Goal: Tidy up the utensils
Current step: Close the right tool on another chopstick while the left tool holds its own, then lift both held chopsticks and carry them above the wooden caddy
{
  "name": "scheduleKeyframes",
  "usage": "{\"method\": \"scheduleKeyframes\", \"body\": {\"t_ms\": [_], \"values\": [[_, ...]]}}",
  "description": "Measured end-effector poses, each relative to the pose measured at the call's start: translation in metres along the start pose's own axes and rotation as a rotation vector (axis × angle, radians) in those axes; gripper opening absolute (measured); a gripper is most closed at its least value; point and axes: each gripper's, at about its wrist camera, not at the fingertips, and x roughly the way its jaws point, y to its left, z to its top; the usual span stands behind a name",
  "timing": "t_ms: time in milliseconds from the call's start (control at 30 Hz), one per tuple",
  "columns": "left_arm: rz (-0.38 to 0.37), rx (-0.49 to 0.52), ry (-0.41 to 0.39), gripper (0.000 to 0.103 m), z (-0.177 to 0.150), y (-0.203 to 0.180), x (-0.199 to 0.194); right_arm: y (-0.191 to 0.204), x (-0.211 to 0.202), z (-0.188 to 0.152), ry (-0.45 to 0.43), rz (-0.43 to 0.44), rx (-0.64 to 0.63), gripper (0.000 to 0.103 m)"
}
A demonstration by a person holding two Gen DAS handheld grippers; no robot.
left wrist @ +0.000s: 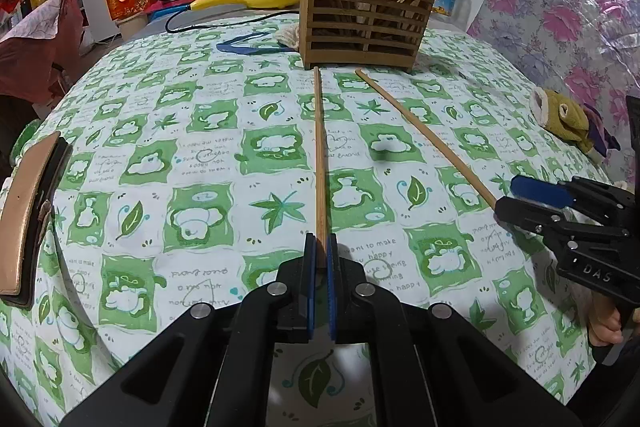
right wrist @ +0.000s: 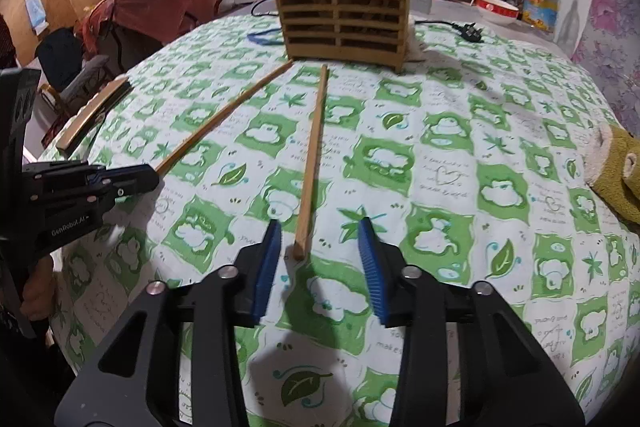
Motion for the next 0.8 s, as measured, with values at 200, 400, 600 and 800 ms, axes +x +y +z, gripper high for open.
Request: {"method": "scheduleKeyframes", "body": {"t_ms": [200, 400, 600, 800], "values": [[0.002, 0.008, 0.005, 0.005, 0.000, -0.001, 0.001, 0.007, 0.007, 0.000, 0.038, -0.011, -0.030, 0.021], [-0.006, 0.015, 0.009, 0.006, -0.005, 0.001, -0.002, 0.002, 0.006, 0.000, 0.034, -0.005, -0.004, 0.007], [-0.013, 0.006, 0.010, 0.006, -0.007, 0.001, -0.005, -0.003, 0.006, 0.000, 0.033, 0.005, 0.015, 0.007], [-0.017, -0.009, -0.007, 0.005, -0.011, 0.002, -0.012, -0.006, 0.001, -0.001, 0.009, -0.009, 0.032, 0.007]]}}
